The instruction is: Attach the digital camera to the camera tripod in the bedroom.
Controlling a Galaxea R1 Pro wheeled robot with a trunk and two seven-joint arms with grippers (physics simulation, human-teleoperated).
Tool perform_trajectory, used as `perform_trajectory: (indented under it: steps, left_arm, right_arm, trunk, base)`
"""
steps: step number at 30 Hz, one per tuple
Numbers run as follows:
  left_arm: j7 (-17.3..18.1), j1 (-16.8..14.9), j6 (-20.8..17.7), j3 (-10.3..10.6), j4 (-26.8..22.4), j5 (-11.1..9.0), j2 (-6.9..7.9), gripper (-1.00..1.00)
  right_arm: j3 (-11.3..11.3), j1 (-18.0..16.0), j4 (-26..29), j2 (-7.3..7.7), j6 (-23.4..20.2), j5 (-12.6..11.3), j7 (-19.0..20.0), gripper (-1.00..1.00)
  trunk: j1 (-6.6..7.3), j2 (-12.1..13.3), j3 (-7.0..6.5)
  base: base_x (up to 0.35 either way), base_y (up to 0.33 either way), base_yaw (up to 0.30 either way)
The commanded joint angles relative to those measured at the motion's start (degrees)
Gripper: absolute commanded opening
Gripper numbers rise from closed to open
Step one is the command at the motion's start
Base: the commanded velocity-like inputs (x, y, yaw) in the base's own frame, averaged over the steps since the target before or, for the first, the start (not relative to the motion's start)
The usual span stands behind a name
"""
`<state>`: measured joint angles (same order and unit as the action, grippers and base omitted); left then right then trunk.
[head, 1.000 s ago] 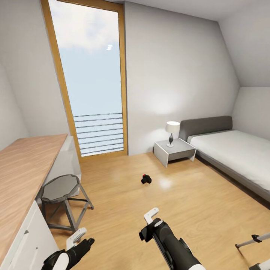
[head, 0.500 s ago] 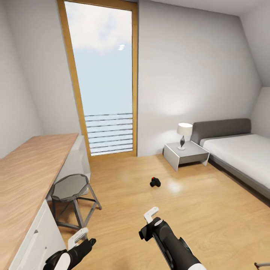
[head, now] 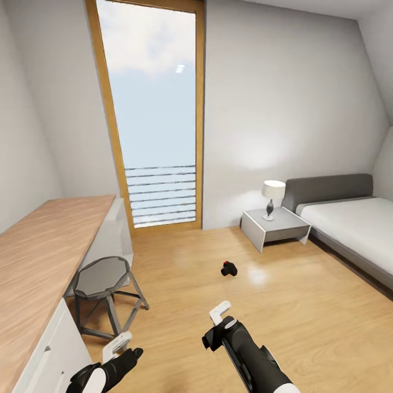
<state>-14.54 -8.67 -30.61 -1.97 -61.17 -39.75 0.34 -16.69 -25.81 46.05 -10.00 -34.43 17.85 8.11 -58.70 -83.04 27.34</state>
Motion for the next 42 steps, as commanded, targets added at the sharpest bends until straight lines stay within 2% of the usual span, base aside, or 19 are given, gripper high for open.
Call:
perform_trajectory:
  steps: [1,10,21,26,31,42]
  left_arm:
    - [-0.5,0.0,-0.2,0.0,-0.1,-0.6,0.01,1.00]
    - [-0.5,0.0,-0.2,0.1,-0.1,-0.6,-0.04,1.00]
    - [-0.6,0.0,-0.2,0.2,-0.1,-0.6,-0.07,1.00]
    - [-0.6,0.0,-0.2,1.1,-0.1,-0.6,-0.03,1.00]
    - [-0.6,-0.1,-0.2,2.0,-0.1,-0.6,0.00,1.00]
    - [-0.5,-0.1,-0.2,2.3,-0.1,-0.6,-0.01,1.00]
  right_arm:
    - [0.0,0.0,0.1,0.00,-0.3,0.6,0.4,1.00]
    - [0.0,-0.1,0.1,0.00,-0.3,0.6,0.5,1.00]
    - [0.0,-0.1,0.1,0.00,-0.4,0.6,0.5,1.00]
    - [0.0,-0.1,0.1,0.00,-0.3,0.6,0.5,1.00]
    - [0.0,-0.1,0.1,0.00,-0.3,0.6,0.5,1.00]
    - [0.0,-0.1,0.1,0.00,-0.3,0.6,0.5,1.00]
  trunk:
    - [-0.03,0.0,0.07]
    - [-0.03,0.0,0.07]
    - [-0.03,0.0,0.07]
    - [-0.03,0.0,0.07]
    - [-0.03,0.0,0.07]
    - [-0.03,0.0,0.07]
  base:
    - [0.291,0.035,0.004]
    - [0.187,0.029,0.064]
    - [0.033,0.005,0.218]
    - [0.005,0.001,0.197]
    - [0.001,0.117,0.055]
    - [0.001,0.088,0.010]
